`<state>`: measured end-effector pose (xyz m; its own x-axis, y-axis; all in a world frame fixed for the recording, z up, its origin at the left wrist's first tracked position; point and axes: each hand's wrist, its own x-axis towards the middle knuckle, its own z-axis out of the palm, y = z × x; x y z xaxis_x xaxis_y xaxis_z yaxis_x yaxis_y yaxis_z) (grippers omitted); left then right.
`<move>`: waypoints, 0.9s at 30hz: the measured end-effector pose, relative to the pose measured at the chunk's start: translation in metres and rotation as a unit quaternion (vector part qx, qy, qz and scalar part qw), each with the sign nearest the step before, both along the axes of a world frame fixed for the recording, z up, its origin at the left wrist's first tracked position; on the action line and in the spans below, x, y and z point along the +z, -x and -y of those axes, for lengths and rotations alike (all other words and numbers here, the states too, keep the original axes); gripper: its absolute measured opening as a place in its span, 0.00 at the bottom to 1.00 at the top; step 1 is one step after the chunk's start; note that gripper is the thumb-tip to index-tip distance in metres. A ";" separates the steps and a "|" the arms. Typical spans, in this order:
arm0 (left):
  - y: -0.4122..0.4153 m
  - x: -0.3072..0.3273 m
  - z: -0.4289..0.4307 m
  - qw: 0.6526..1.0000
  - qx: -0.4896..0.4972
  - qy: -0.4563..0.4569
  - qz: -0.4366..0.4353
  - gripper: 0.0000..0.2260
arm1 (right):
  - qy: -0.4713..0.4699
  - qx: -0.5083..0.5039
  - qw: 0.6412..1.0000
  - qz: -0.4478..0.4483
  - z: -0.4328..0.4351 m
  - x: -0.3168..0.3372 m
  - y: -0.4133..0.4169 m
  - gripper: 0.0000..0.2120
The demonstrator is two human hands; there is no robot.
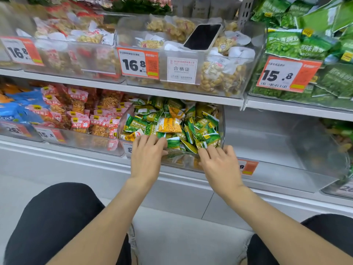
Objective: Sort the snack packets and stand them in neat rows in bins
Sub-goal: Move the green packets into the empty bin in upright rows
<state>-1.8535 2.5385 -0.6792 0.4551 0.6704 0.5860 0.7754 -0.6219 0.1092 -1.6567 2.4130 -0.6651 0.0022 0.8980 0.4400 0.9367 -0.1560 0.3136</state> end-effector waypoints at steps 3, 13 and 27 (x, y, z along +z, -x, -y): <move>0.000 0.001 -0.003 1.000 0.006 -0.005 -0.001 0.09 | -0.003 0.022 1.000 0.000 -0.004 0.002 -0.006 0.24; 0.008 0.020 0.020 0.999 0.039 0.018 0.001 0.08 | -0.044 0.073 0.992 -0.093 0.009 0.011 -0.006 0.18; -0.016 0.044 0.093 0.999 0.018 0.008 -0.043 0.15 | -0.074 0.142 0.965 -0.206 0.050 0.042 -0.013 0.03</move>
